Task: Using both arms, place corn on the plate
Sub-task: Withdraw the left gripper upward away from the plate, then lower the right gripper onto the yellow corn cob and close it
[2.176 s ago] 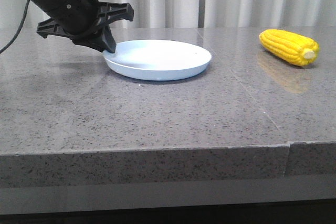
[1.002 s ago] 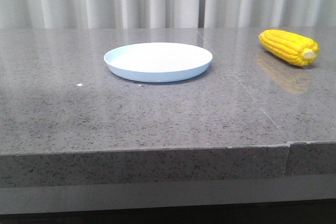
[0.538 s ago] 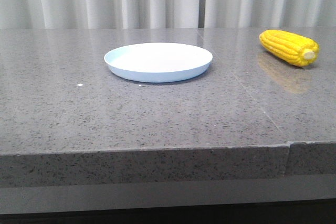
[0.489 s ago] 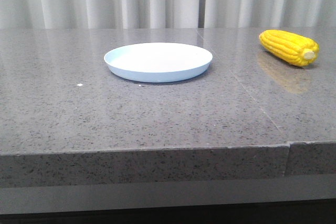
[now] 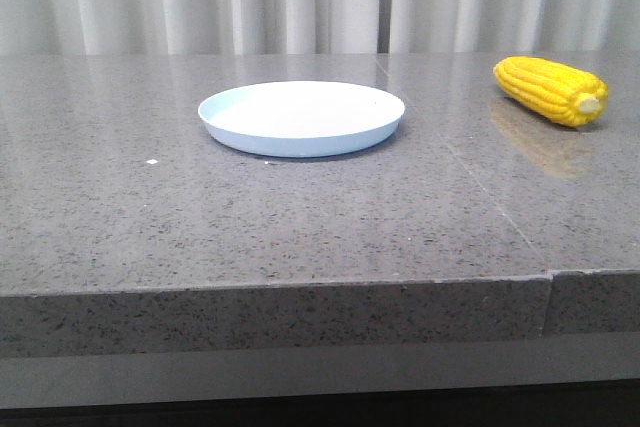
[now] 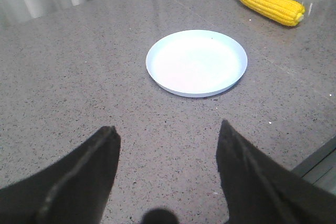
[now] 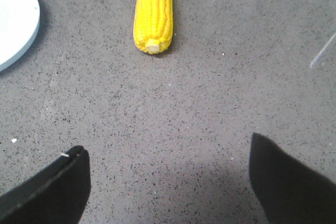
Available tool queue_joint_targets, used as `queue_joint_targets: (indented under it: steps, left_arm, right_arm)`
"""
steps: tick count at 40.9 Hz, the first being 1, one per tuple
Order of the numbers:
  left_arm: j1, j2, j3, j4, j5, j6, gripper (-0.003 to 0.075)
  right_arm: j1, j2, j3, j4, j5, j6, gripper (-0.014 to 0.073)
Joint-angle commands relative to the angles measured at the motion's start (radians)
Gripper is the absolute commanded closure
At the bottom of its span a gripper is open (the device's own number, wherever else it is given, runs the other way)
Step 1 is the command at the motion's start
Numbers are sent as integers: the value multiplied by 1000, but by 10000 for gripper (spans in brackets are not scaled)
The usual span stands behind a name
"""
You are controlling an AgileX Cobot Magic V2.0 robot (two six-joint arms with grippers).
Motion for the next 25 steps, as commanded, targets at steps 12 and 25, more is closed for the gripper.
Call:
queue_joint_targets:
  steps: [12,25]
  left_arm:
    - [-8,5,-26,-5,-72,-1,324]
    - [-8,5,-26,-5,-72,-1,324]
  right_arm:
    - [13,348,-268,34,25,-48,-62]
    - [27,659,-517,33,-5,-48,-62]
